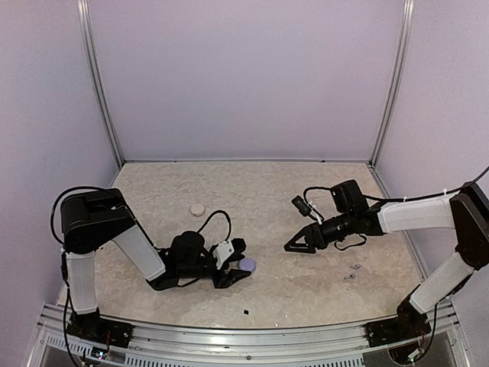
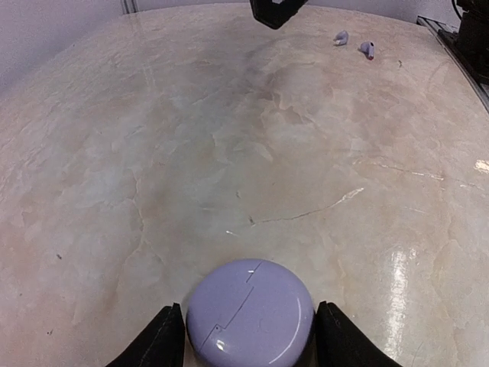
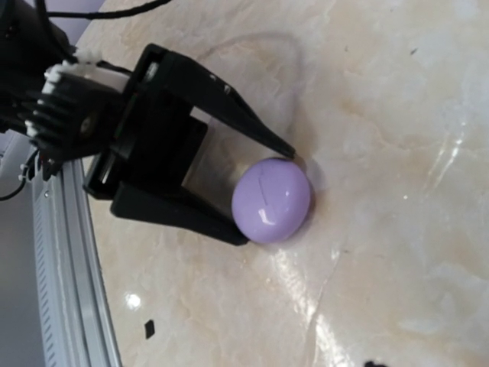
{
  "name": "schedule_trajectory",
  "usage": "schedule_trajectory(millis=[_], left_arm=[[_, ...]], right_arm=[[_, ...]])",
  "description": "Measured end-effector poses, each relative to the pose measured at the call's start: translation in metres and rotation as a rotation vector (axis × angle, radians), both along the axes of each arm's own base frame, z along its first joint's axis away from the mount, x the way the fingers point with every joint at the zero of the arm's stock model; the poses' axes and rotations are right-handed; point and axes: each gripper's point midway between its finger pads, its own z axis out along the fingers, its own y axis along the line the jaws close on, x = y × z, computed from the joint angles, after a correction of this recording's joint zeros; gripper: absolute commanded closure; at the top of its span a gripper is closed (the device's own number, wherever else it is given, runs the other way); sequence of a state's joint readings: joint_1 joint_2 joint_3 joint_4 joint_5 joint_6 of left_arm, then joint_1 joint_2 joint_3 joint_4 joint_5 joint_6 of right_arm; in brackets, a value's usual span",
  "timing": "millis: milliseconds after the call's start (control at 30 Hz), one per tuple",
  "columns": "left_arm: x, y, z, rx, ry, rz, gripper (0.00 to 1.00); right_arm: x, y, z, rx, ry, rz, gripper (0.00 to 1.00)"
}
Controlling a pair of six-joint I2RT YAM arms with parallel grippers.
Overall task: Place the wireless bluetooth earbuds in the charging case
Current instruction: Pick up the charging case from the center of the board, then pass from the left arm to the right
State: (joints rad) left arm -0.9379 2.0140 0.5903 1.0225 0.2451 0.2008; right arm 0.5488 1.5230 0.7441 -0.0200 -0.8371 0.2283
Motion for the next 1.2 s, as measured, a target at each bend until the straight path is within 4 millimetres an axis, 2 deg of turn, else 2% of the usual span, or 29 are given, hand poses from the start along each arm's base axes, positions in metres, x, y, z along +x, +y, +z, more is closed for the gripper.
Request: schedule_trajectory(millis=[167,333,567,633,800,1000,1200], left_arm=[[0.0,-0.005,-0.002,-0.006,0.013,-0.02,0.42],[-0.001,-0.009,-0.003,-0.01,0.028,-0.032,0.56],[-0.008,-0.009,0.003,0.02,-0.036,-0.032,0.66],[-0.019,-0.015,0.014,0.035,-0.11,-0.043,0.66],[-0.048,-0.036,0.06,0.016,-0.316,-0.075,0.66],[-0.049,-0.036,0.11,-0.008,-0.505,-0.006,0.67],[-0.059,-0.037,0.14,-0.018,-0.634,0.034,0.67]], right_arm=[[-0.001,0.0,-0.002,-0.001,0.01,0.004,0.34],[-0.001,0.0,-0.003,-0.002,0.014,0.006,0.34],[-0.002,0.001,-0.002,0.004,0.015,0.009,0.35],[-0.001,0.002,0.0,0.015,0.013,0.012,0.35],[-0.002,0.005,0.013,0.062,-0.01,0.026,0.35],[-0.014,0.005,0.046,0.154,-0.088,0.072,0.35],[-0.025,0.005,0.08,0.235,-0.169,0.114,0.36]])
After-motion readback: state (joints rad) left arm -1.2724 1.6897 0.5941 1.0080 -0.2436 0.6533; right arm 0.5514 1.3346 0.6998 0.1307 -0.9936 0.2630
